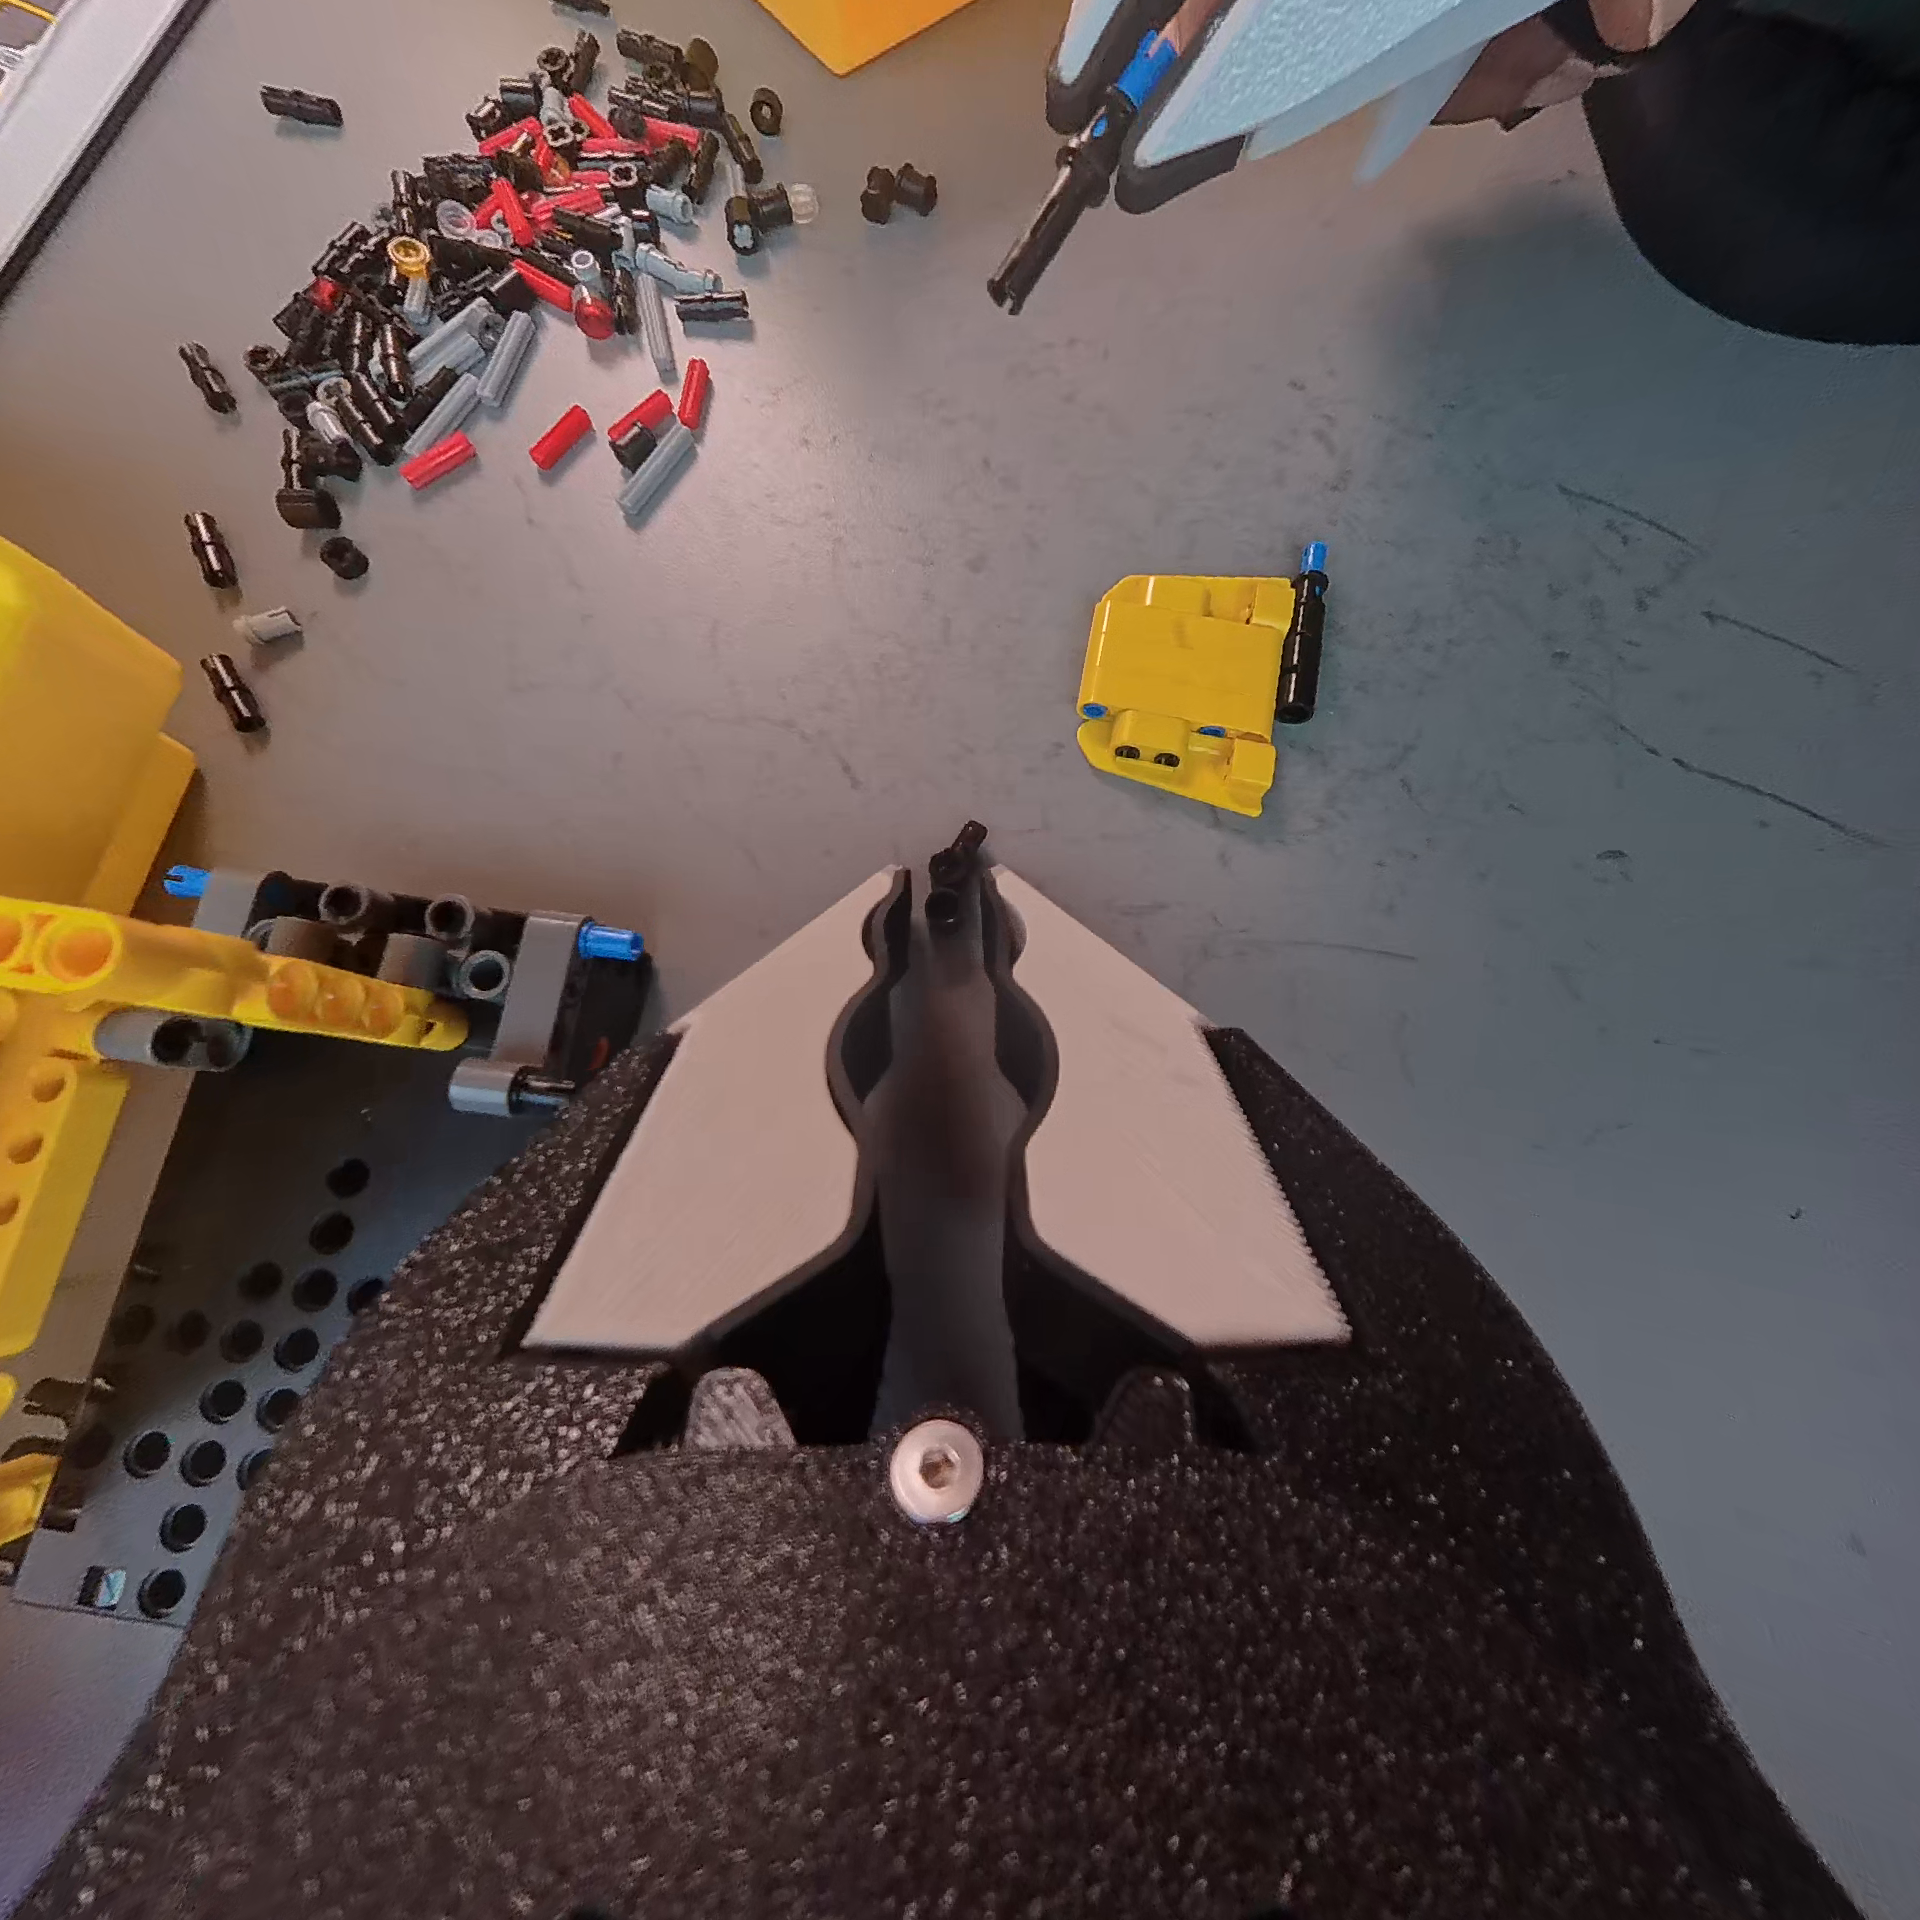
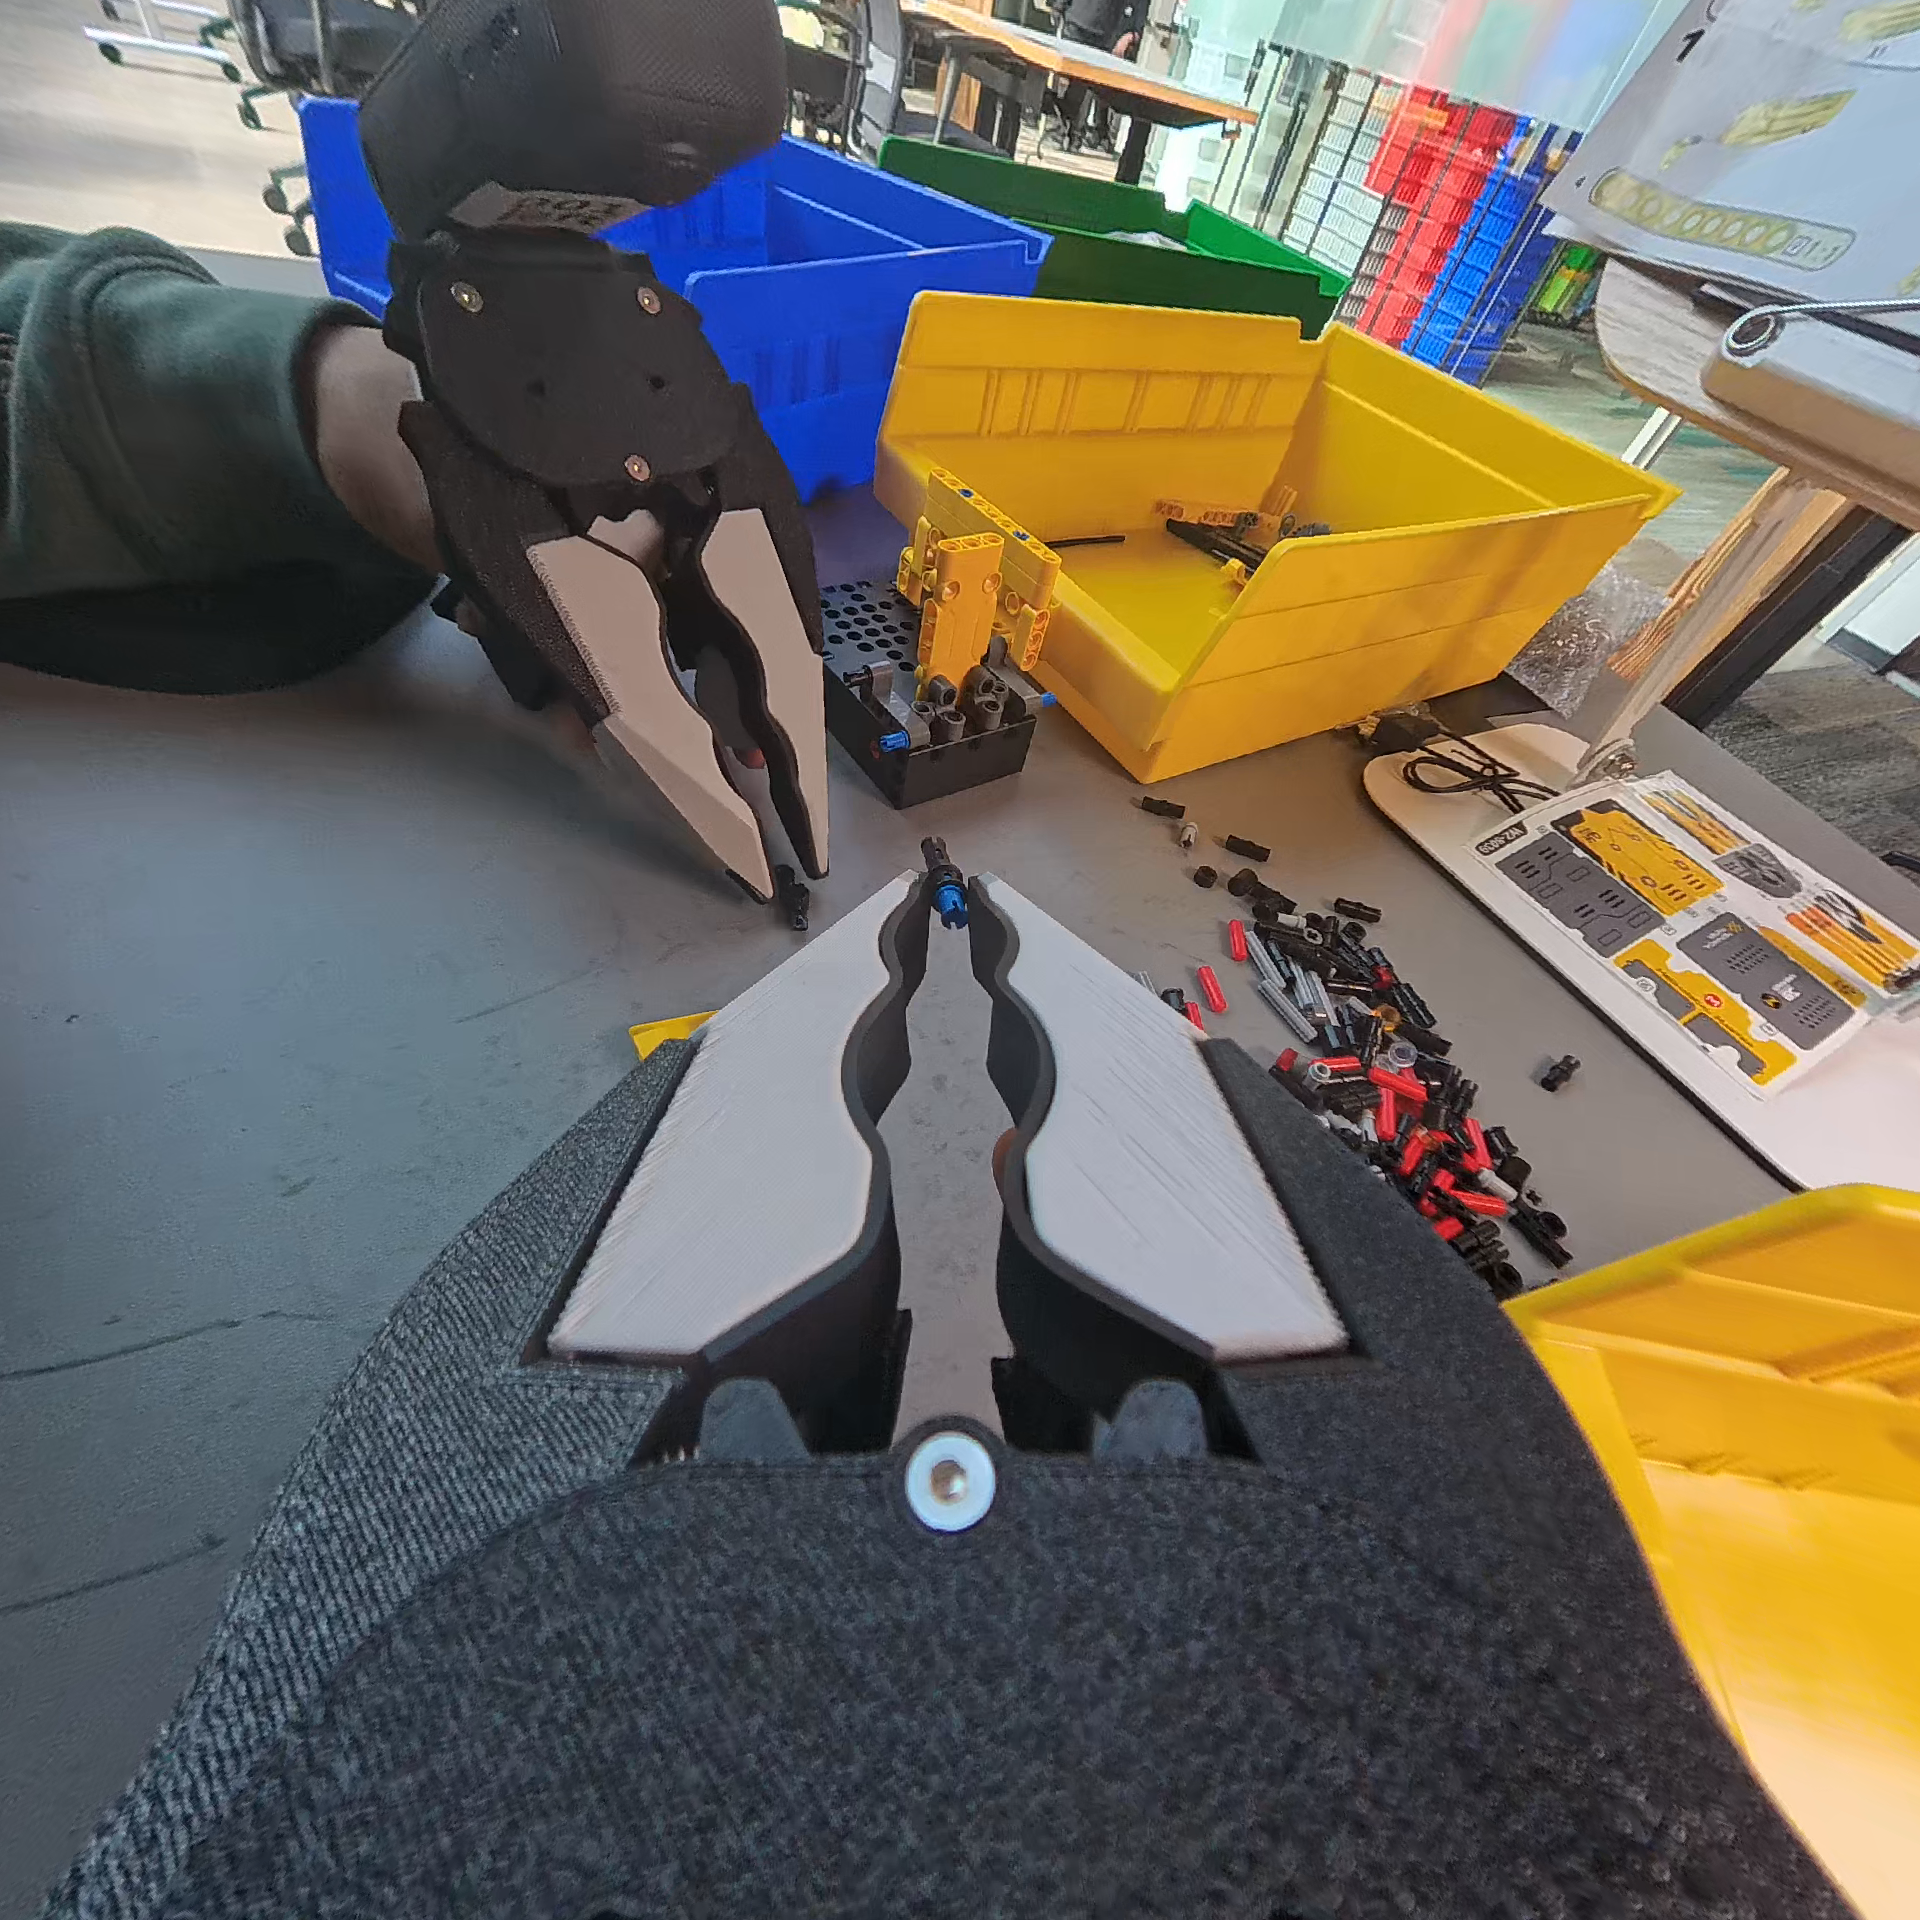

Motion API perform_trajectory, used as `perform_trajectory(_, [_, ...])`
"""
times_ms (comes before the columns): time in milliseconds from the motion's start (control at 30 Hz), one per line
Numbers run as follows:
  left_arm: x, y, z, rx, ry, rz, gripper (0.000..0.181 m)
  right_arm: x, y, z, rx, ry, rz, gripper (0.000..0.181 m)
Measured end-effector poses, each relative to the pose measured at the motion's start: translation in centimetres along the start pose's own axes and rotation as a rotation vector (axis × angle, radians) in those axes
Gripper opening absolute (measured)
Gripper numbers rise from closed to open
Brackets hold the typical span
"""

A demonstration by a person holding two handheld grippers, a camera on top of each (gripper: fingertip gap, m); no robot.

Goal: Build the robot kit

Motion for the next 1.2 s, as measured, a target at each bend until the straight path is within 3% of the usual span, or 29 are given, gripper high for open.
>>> perform_trajectory(267, [-0.9, -1.7, 1.1, 0.171, -0.093, 0.003, 0.017, 0.0, -0.2, 0.4, 0.038, 0.050, 0.030, 0.006])
perform_trajectory(500, [-0.2, -4.0, 4.6, 0.621, -0.239, -0.159, 0.017, -0.7, -1.0, 2.3, 0.254, 0.270, 0.229, 0.006])
perform_trajectory(667, [1.1, -4.7, 6.3, 0.830, -0.313, -0.317, 0.013, -2.3, -0.7, 2.9, 0.310, 0.251, 0.299, 0.006])
perform_trajectory(767, [1.1, -4.6, 6.3, 0.833, -0.316, -0.323, 0.004, -3.0, -0.2, 2.8, 0.303, 0.222, 0.297, 0.006])
perform_trajectory(1033, [1.0, -4.0, 5.9, 0.731, -0.295, -0.290, 0.003, -4.1, 1.2, 1.4, 0.142, 0.052, 0.217, 0.007])
perform_trajectory(1200, [1.3, -3.5, 6.0, 0.714, -0.288, -0.278, 0.004, -4.1, 1.7, 1.0, 0.097, 0.103, 0.212, 0.006])
Point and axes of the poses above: each gripper's, where its closed fingertips meet, y out along the fingers, z out of its top, x = y × z across the jaws, the point moved 7 cm from there along -y, back along the fingers, and after that the axes turned 11 degrees about y, right-handed, at the moved point
